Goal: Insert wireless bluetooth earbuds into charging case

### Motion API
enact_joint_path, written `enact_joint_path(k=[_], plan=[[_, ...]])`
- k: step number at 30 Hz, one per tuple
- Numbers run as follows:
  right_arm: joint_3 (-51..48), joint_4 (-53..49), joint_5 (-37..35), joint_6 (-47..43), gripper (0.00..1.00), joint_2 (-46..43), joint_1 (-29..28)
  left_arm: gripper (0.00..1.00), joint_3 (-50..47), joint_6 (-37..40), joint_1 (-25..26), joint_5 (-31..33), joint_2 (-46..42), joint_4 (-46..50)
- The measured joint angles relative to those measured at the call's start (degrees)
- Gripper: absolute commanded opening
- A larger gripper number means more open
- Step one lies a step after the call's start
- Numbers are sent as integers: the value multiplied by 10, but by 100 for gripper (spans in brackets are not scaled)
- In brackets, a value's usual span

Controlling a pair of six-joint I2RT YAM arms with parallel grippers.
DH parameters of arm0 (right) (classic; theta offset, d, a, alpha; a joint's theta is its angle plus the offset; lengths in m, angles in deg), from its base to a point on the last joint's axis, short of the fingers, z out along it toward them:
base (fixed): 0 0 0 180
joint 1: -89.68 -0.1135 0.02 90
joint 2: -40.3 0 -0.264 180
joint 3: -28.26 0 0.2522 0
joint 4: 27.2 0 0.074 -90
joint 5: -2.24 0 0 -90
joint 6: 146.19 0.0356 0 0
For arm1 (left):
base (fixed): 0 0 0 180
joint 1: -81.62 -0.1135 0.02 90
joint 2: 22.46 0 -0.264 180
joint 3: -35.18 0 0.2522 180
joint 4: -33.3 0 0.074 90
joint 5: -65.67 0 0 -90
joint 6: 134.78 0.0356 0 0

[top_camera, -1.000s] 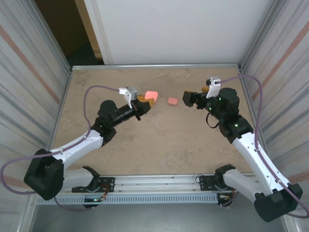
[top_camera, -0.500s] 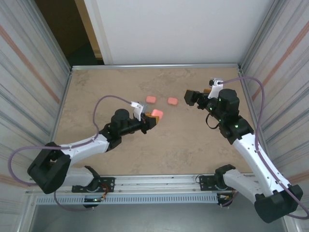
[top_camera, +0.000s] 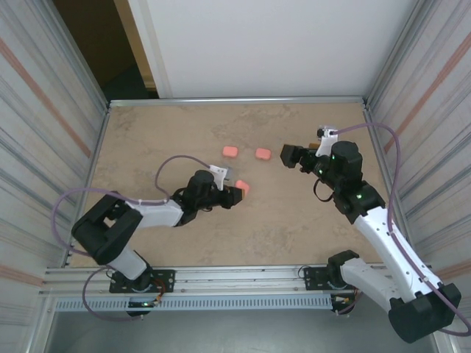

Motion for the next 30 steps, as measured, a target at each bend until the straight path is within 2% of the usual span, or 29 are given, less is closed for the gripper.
enact_joint_path(k=[9,21,30], plan=[[-24,-3,17,0,99,11,-2,0,60,-22,-3,10,75,13],[-24,0,24,0,99,11,-45,0,77,-44,-20,8,105,75],[-26,2,21,0,99,7,-53,7,96,-54,-20,3,122,82]])
